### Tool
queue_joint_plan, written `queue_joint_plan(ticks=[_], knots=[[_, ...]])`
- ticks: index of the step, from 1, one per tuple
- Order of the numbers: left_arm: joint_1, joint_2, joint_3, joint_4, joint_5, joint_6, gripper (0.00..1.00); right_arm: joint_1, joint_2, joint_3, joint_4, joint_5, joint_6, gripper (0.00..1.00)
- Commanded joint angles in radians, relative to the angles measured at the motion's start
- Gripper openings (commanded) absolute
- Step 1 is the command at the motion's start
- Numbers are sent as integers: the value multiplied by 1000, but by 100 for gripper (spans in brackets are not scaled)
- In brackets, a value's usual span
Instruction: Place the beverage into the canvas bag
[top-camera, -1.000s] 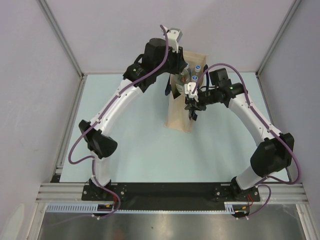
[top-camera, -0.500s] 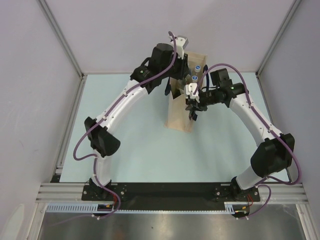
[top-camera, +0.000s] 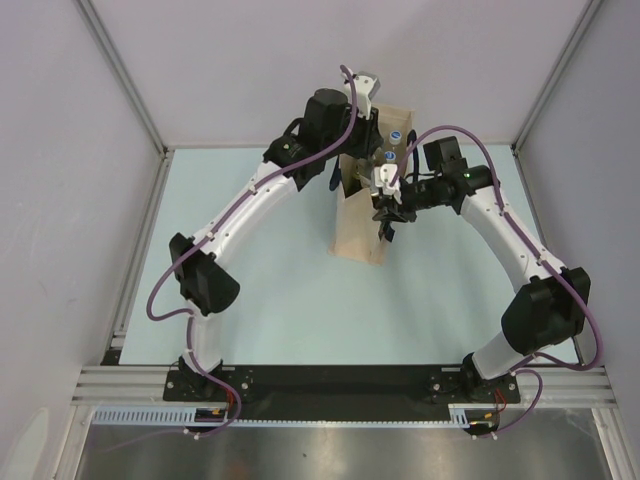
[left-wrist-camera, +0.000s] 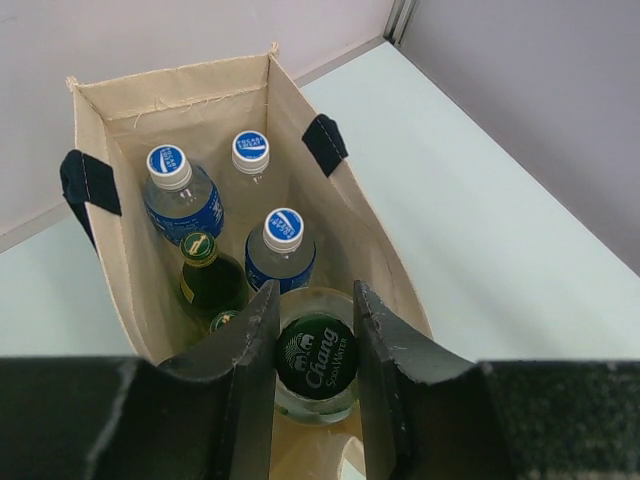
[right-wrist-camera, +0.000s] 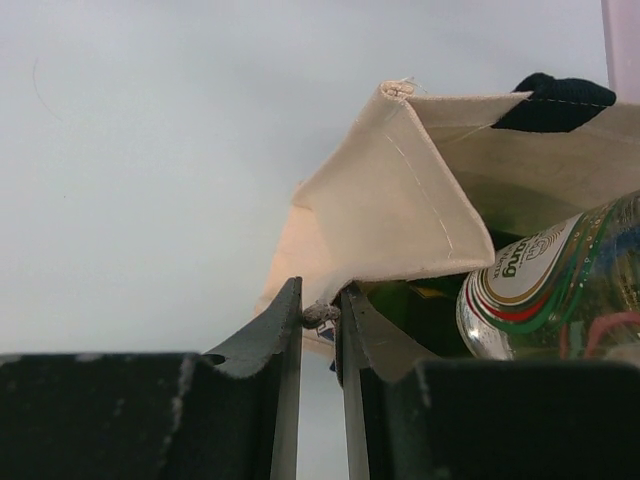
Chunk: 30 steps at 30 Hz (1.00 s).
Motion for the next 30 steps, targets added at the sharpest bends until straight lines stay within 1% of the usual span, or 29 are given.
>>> queue_joint_plan(ticks=[1,6,12,15,24,30], knots=[[-16,-50,63,33,9,24,0,-1,-40,12,-43,-76,35,4],[-14,-85,96,25,6,33,0,-15,-44,10,-36,-83,48,4],[-14,-118,79,-35,45,54,0,-24,-44,12,-30,-91,59,3],[-14,-136,56,-36,51,53,0,-24,-43,13,-26,-96,64,3],[-14,-159,79,-33,39,59,0,-21,-43,13,-24,-93,65,2],[-13,-188,64,-75,37,83,0,-24,-48,9,-26,-91,68,1]])
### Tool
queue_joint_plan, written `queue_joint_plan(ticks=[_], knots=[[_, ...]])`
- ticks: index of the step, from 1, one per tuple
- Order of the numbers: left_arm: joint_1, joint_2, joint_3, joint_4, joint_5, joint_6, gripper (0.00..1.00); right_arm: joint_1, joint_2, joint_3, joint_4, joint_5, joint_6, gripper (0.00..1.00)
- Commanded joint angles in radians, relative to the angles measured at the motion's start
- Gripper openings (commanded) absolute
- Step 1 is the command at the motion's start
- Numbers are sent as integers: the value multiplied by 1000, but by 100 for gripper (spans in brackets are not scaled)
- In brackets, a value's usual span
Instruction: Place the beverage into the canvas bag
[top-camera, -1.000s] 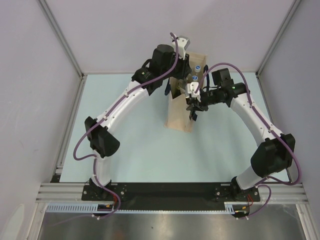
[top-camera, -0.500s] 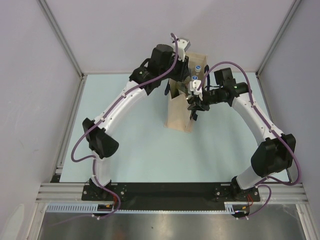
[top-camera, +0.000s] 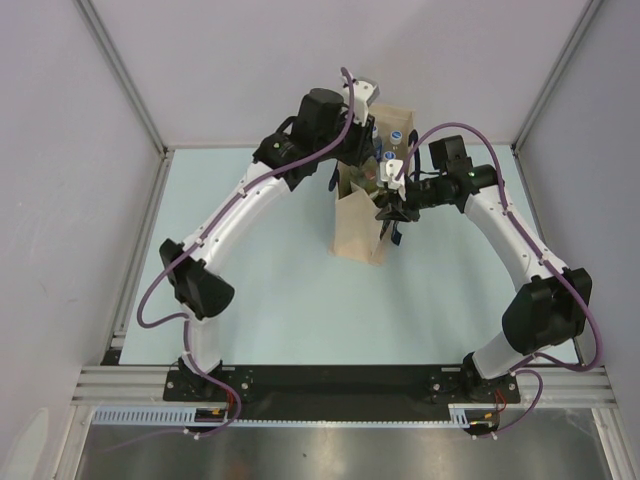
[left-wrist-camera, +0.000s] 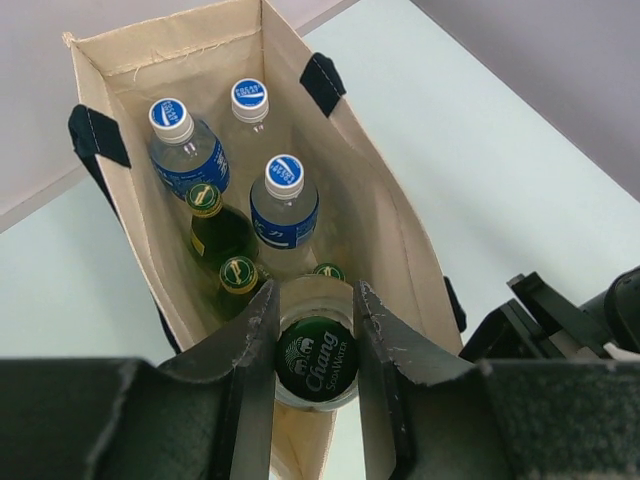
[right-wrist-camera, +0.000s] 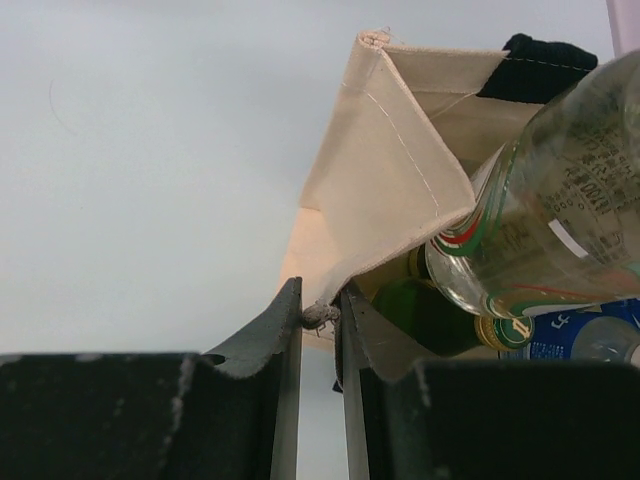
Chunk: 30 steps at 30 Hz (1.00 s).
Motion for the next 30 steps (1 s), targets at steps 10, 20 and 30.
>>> queue_joint_plan(ticks=[10,20,30], knots=[[3,-193,-14,45,38,39,0,7,-39,15,-13,-56,25,1],[28,-209,-148,29,90,56,0,7,-40,12,-11,-56,26,1],[29,-162,-165,26,147,59,0,9,-37,10,-2,-56,40,1]])
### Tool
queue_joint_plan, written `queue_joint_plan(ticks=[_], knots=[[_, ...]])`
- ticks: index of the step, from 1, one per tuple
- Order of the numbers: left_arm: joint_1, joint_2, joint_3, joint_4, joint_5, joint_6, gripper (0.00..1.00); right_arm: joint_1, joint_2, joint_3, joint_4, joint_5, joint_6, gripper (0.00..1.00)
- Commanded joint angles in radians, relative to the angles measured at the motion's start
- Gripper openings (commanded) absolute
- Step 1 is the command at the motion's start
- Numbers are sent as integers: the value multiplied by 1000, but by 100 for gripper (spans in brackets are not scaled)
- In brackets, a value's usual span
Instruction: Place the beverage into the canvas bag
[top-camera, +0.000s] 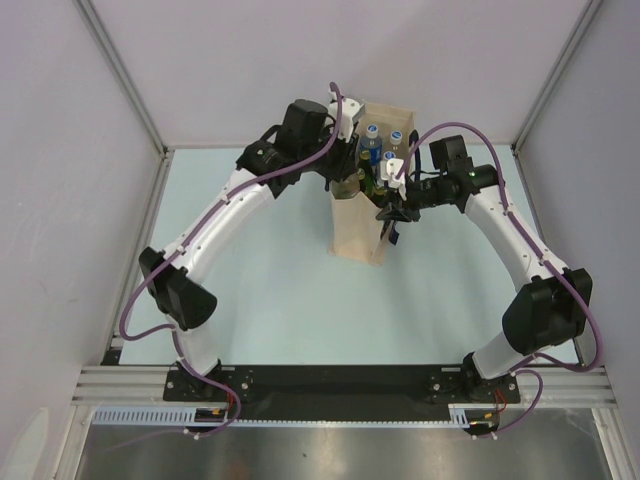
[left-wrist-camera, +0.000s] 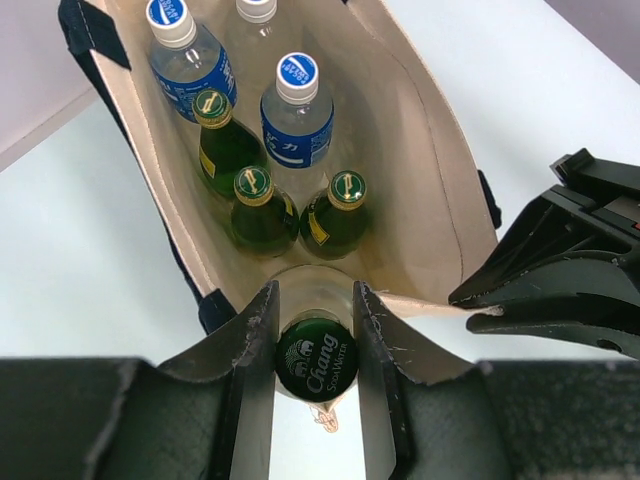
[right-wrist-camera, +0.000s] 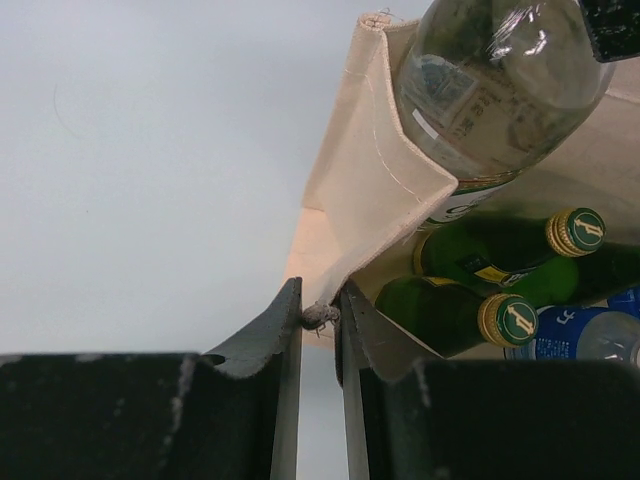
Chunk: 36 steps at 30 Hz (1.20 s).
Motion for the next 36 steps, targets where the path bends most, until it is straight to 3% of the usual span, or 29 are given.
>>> queue_joint_plan(ticks=[1,36], knots=[[-3,-24,17,99,105,-12,0,11,-36,10,0,-56,21,1],[-25,160,-108,137,53,42,0,20,-26,27,13,-64,49,0]])
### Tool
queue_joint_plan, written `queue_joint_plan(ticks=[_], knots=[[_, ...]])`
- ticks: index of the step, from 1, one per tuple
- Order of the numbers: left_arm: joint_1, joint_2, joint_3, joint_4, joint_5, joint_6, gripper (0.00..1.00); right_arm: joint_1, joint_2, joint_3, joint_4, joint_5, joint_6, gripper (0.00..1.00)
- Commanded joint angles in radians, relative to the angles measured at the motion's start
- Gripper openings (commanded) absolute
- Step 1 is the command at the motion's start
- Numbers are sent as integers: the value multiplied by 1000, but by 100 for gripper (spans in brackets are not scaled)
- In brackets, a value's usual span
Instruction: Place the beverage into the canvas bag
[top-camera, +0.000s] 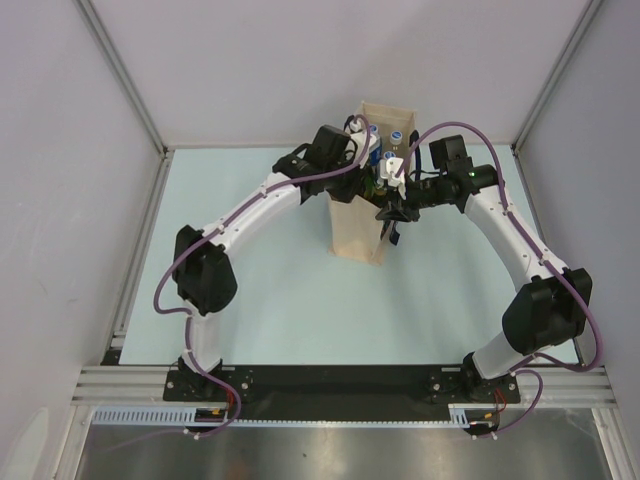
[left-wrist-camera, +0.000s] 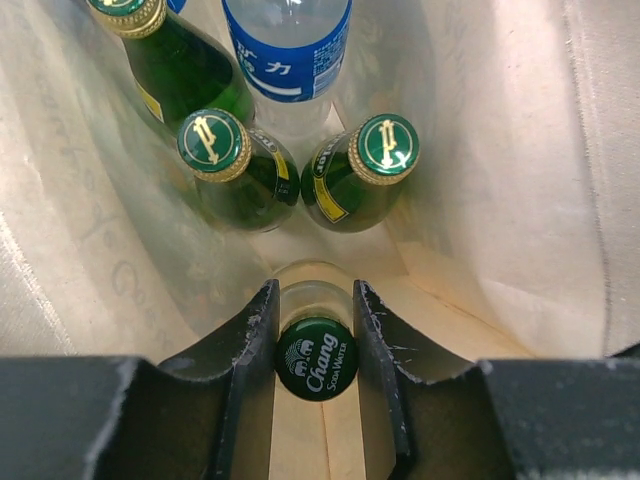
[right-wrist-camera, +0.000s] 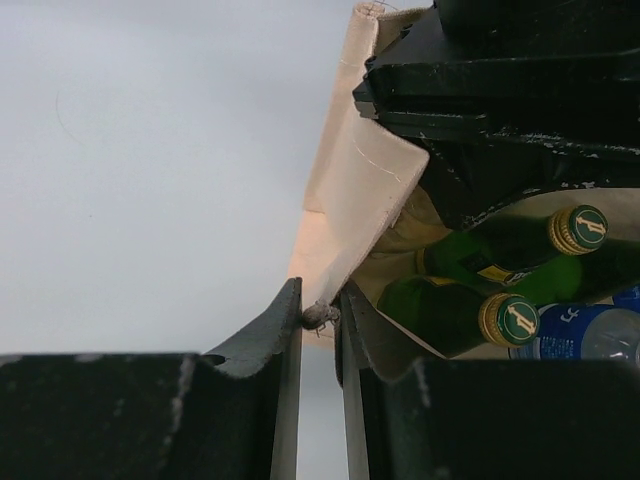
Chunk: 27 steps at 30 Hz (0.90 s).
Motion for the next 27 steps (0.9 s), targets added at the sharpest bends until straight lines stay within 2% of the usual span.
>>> queue_joint_plan(ticks=[1,15,23,26,27], knots=[[-21,-3,-4,63,40,-5,0,19,-27,29,5,-68,24,0],[-27,34,-53,83,52,-22,3,-10,-32,99,20,-141,103,0],[-27,38,-82,97,49,-22,14,-8,-33,93,21,-152,111,0],[-29,34,-89,97,50,-22,20,-8,-38,84,23,-149,110,0],[-29,32,-89,98,49,-45,26,-8,-38,81,21,-146,110,0]])
